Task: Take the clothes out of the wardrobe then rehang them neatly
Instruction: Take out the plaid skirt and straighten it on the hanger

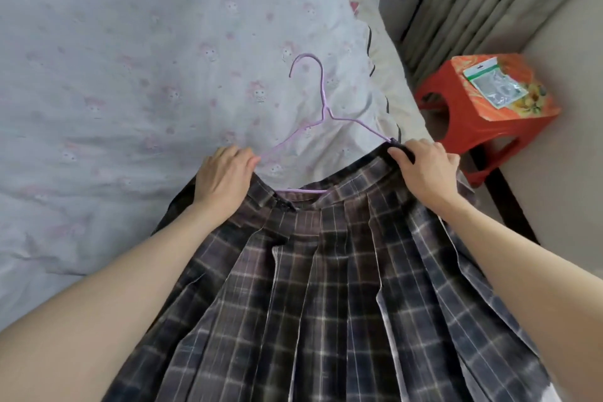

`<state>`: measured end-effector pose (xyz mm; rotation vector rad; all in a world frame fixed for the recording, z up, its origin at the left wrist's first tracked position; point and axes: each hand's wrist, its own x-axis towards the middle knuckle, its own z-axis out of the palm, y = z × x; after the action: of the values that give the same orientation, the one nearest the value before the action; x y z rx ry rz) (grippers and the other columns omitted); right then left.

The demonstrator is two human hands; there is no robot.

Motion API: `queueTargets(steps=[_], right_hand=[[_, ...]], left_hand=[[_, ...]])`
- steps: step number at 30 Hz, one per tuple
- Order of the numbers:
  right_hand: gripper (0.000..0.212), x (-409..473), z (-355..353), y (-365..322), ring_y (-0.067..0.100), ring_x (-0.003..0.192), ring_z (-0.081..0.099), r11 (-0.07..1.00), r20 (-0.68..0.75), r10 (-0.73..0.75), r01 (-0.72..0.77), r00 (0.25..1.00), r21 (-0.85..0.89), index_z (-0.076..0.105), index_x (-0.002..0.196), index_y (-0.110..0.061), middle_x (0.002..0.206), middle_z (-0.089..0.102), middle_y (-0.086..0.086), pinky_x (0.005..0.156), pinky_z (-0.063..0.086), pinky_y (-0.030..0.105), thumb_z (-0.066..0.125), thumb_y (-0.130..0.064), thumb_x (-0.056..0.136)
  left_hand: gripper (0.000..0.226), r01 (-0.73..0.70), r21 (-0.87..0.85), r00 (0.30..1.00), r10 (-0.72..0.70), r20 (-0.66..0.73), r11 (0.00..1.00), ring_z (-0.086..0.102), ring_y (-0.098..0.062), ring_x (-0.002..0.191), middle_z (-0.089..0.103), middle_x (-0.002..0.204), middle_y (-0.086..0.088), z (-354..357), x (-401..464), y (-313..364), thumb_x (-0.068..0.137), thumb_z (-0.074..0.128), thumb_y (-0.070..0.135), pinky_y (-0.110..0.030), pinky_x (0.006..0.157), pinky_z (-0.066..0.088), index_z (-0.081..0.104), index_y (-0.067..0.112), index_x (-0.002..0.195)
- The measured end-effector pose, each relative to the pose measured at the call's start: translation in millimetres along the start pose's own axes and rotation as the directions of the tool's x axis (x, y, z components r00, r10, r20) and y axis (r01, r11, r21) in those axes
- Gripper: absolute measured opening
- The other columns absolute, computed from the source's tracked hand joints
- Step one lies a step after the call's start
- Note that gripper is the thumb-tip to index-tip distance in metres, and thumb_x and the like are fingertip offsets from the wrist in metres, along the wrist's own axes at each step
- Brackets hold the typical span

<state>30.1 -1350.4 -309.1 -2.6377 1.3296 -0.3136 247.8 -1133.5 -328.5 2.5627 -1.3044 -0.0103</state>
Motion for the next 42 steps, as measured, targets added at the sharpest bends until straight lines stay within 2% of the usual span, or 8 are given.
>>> queueTargets(steps=[5,10,14,20,26,31,38,42], right_hand=[[0.039,36.9,52.2,29.5,0.032,0.102,0.048,0.997,-0.004,0.062,-0.062,0.998,-0.034,0.064,0.104,-0.009,0.105,0.061,0.013,0.084,0.026,0.040,0.042,-0.041,0.096],[0.035,46.5,73.7,28.4,0.035,0.109,0.049,0.983,0.097,0.179,-0.183,0.979,0.030,0.063,0.110,-0.012,0.111,0.063,0.015,0.093,0.030,0.041,0.044,-0.037,0.096],[0.034,45.6,65.9,21.1,0.037,0.108,0.051,0.991,0.127,0.125,-0.131,0.984,0.034,0.058,0.121,-0.011,0.114,0.062,0.017,0.094,0.033,0.043,0.046,-0.030,0.096],[0.048,-16.0,42.8,18.9,0.038,0.119,0.049,0.996,0.068,-0.084,0.087,0.994,-0.034,0.050,0.131,-0.005,0.130,0.052,0.018,0.102,0.032,0.054,0.059,-0.027,0.088],[0.055,-133.2,-7.1,6.4,0.033,0.132,0.039,0.997,0.183,-0.071,0.074,0.981,-0.010,0.044,0.137,-0.010,0.140,0.045,0.014,0.109,0.023,0.056,0.059,-0.031,0.089],[0.059,-225.6,-68.0,0.9,0.019,0.142,0.018,0.976,0.239,0.153,-0.184,0.959,0.113,0.024,0.146,-0.019,0.151,0.028,0.002,0.115,0.002,0.042,0.043,-0.041,0.095],[0.061,-383.0,-138.9,1.0,0.020,0.142,0.021,0.935,0.147,0.333,-0.346,0.931,0.079,0.029,0.145,-0.019,0.150,0.030,0.002,0.115,0.005,0.045,0.038,-0.050,0.093],[0.071,-472.9,-157.4,-9.8,0.023,0.141,0.024,0.849,0.117,0.511,-0.521,0.852,0.089,0.032,0.144,-0.020,0.149,0.034,0.003,0.114,0.009,0.048,0.021,-0.060,0.086]], left_hand=[[0.025,-0.010,-0.038,1.000,0.010,-0.020,0.999,0.050,-0.032,0.086,0.056,0.088,-0.015,57.8,41.4,7.3,0.097,0.046,0.023,-0.035,0.064,0.030,0.058,0.003,0.089],[0.024,-0.032,0.068,0.999,0.029,0.043,0.997,0.051,-0.032,0.091,0.057,0.094,-0.014,87.8,59.2,1.2,0.095,0.047,0.025,-0.041,0.075,0.035,0.062,0.005,0.098],[0.025,-0.039,0.071,0.998,0.035,0.054,0.997,0.051,-0.033,0.096,0.056,0.103,-0.014,79.8,55.6,4.5,0.094,0.048,0.024,-0.043,0.078,0.038,0.058,0.008,0.110],[0.043,-0.080,0.015,0.991,0.078,0.108,0.997,0.043,-0.035,0.121,0.047,0.133,-0.016,43.2,9.2,21.2,0.090,0.053,0.021,-0.050,0.101,0.032,0.047,0.010,0.132],[0.050,-0.135,0.005,0.969,0.131,0.208,0.991,0.042,-0.037,0.128,0.048,0.136,-0.018,11.7,-109.7,35.3,0.084,0.064,0.019,-0.058,0.104,0.031,0.050,0.012,0.132],[0.049,-0.086,-0.127,0.947,0.120,0.297,0.988,0.032,-0.034,0.135,0.041,0.143,-0.016,-18.4,-196.1,69.1,0.089,0.058,0.022,-0.055,0.108,0.026,0.047,0.014,0.135],[0.046,-0.250,-0.325,0.901,0.342,0.266,0.912,0.034,-0.037,0.134,0.043,0.141,-0.016,-66.6,-285.5,136.9,0.089,0.059,0.021,-0.057,0.106,0.026,0.049,0.012,0.133],[0.050,-0.466,-0.355,0.756,0.573,0.317,0.810,0.045,-0.039,0.125,0.051,0.134,-0.016,-85.4,-336.3,177.3,0.087,0.038,0.036,-0.059,0.097,0.035,0.054,0.012,0.128]])
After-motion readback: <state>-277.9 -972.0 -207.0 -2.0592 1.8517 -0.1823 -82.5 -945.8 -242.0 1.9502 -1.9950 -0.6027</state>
